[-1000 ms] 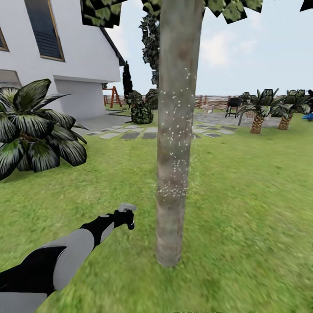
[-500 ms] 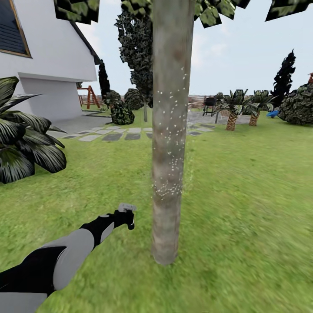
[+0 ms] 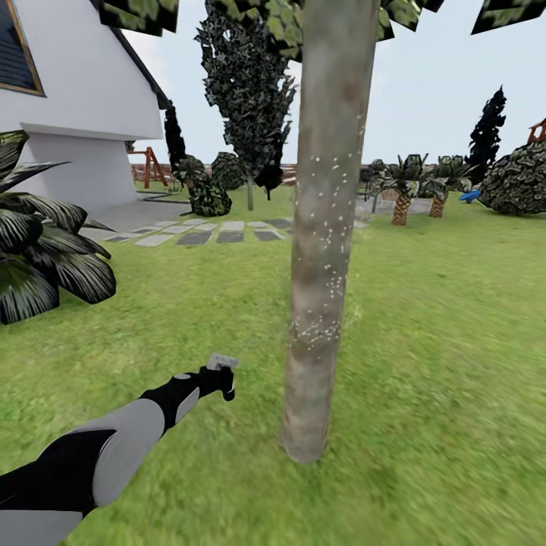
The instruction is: In the garden, pick up the pesticide atomizer on the floor and spray pesticide onto both trees until each tree trunk is fully covered.
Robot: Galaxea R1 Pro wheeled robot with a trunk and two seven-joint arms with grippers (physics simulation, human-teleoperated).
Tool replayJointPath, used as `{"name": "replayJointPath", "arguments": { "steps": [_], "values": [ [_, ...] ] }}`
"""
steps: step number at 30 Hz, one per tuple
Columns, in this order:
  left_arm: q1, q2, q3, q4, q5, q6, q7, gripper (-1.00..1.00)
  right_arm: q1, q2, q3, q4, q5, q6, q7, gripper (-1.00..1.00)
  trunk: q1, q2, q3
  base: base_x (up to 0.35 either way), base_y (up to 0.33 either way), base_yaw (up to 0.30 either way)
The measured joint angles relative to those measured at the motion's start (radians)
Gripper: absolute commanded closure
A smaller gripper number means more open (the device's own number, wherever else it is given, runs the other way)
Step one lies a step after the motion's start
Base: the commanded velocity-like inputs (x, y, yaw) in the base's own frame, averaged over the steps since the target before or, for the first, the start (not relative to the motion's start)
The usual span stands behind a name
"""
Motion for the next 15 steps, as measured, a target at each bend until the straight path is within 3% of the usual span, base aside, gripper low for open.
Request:
{"name": "replayJointPath", "arguments": {
  "steps": [4,11,15],
  "values": [
    [0.000,0.000,0.000,0.000,0.000,0.000,0.000,1.00,0.000,0.000,0.000,0.000,0.000,0.000,0.000,-1.00,0.000,0.000,0.000,0.166,0.331,-0.176],
    [0.000,-0.001,0.000,0.000,0.000,0.000,0.000,1.00,0.000,0.000,0.000,0.000,0.000,0.000,0.000,-1.00,0.000,0.000,0.001,0.205,0.305,-0.285],
    [0.000,-0.001,0.000,0.000,0.000,-0.002,0.000,1.00,0.000,0.000,0.000,0.000,0.000,0.000,0.000,-1.00,0.000,0.000,0.001,0.161,0.150,-0.290]
  ]
}}
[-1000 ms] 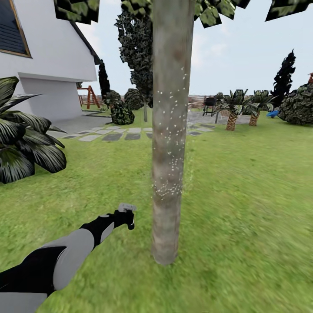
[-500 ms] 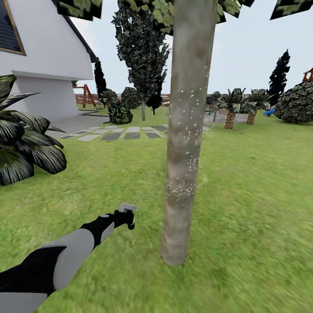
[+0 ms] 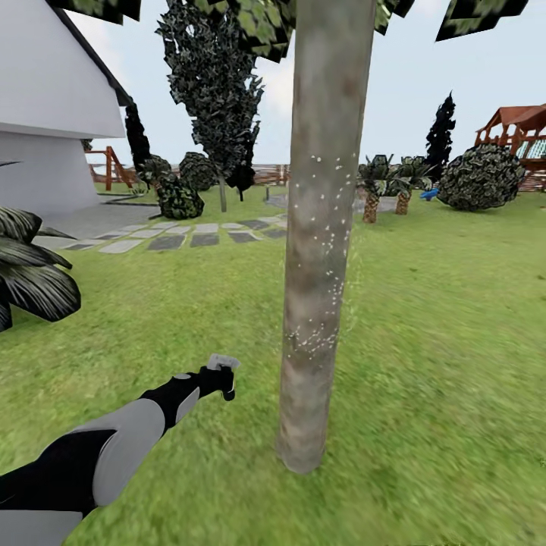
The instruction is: In the garden, pick up the pesticide atomizer on the floor and spray pesticide onto both trees until each tree trunk is fully covered.
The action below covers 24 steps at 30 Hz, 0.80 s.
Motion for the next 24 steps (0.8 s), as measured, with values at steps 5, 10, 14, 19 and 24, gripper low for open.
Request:
{"name": "replayJointPath", "arguments": {
  "steps": [5,10,14,19,24],
  "values": [
    [0.000,-0.001,0.000,0.000,0.000,-0.003,0.000,1.00,0.000,0.000,0.000,0.000,0.000,0.000,0.000,-1.00,0.000,0.000,0.000,0.092,-0.137,-0.088],
    [0.000,-0.002,0.000,0.000,0.000,-0.006,0.000,1.00,0.000,0.000,0.000,0.000,0.000,0.000,0.000,-1.00,0.000,0.000,0.000,0.035,-0.100,-0.005],
    [0.000,-0.002,0.000,0.000,0.000,-0.007,-0.009,1.00,0.000,-0.003,0.000,0.000,0.000,0.000,-0.002,-1.00,0.000,0.000,0.000,0.002,-0.007,0.000],
    [0.000,0.022,-0.003,-0.011,0.004,0.012,-0.189,1.00,0.000,-0.048,-0.001,0.001,-0.001,0.000,-0.003,-1.00,0.000,0.000,0.000,0.000,0.000,0.000],
    [0.000,0.036,-0.007,-0.122,0.011,0.187,-0.220,1.00,0.000,-0.055,0.000,0.030,0.000,-0.001,-0.003,-1.00,0.000,0.000,0.000,0.000,0.000,0.000]
  ]
}}
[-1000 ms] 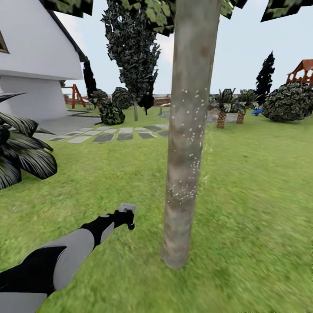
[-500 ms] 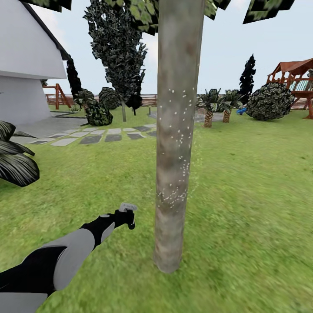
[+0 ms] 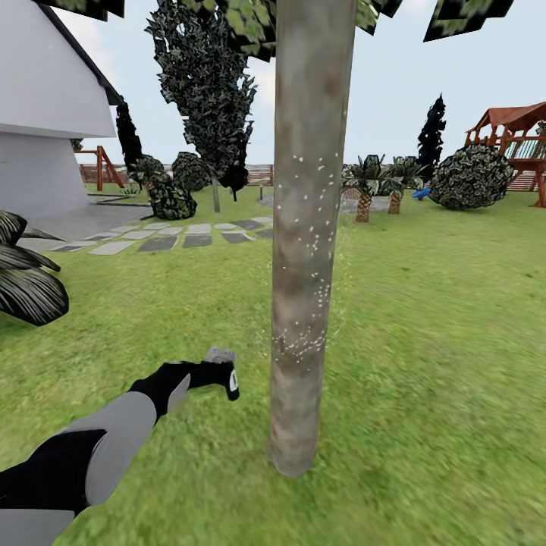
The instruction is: In the garden, pick up the pesticide atomizer on the floor and spray pesticide onto both trees until each tree trunk is fully covered.
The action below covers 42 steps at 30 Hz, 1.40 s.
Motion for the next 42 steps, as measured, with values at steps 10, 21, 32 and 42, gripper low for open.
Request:
{"name": "replayJointPath", "arguments": {
  "steps": [10,21,32,42],
  "values": [
    [0.000,-0.066,-0.011,-0.525,0.008,0.592,-0.101,1.00,0.000,0.001,0.002,0.010,0.002,0.003,0.002,-1.00,0.000,0.000,0.000,0.000,0.000,0.000],
    [0.000,-0.130,-0.012,-0.686,-0.005,0.723,-0.123,1.00,0.000,0.001,0.002,0.017,0.004,0.004,0.003,-1.00,0.000,0.000,0.000,0.000,0.000,0.000],
    [-0.093,-0.144,-0.011,-0.691,-0.008,0.809,-0.132,1.00,0.000,0.001,0.002,0.021,0.004,0.004,0.003,-1.00,0.000,0.000,0.000,0.000,0.000,0.000],
    [-0.389,-0.144,-0.012,-0.527,-0.004,0.816,-0.132,1.00,0.000,0.001,0.002,0.021,0.004,0.004,0.003,-1.00,0.000,0.000,0.000,0.000,0.000,0.000]
  ]
}}
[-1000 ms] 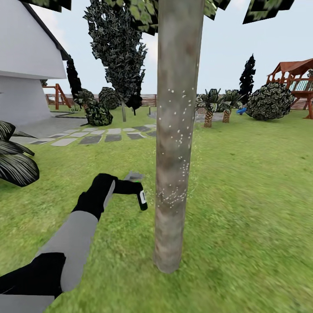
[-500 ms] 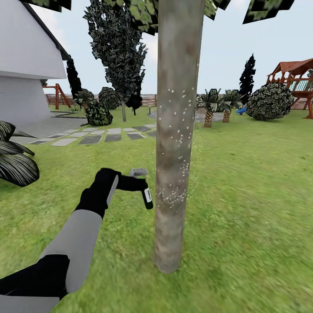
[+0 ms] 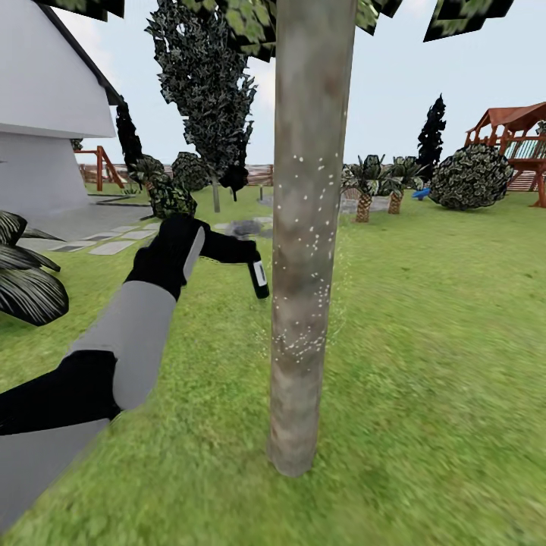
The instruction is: In the garden, pick up the pesticide atomizer on the floor and spray pesticide onto both trees until each tree trunk is fully covered.
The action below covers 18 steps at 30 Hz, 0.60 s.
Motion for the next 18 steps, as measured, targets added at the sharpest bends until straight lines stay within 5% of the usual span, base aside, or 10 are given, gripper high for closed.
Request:
{"name": "replayJointPath", "arguments": {
  "steps": [7,18],
  "values": [
    [-0.045,0.003,0.002,0.017,-0.002,0.001,-0.005,1.00,0.000,0.000,0.000,0.000,0.000,0.000,0.000,-1.00,0.000,0.000,0.000,-0.007,0.003,0.000],
    [-0.048,0.006,0.003,0.008,-0.001,0.001,-0.011,1.00,0.000,0.001,0.000,0.000,0.000,0.000,0.000,-1.00,0.000,0.000,0.000,-0.178,0.051,0.000]
  ]
}}
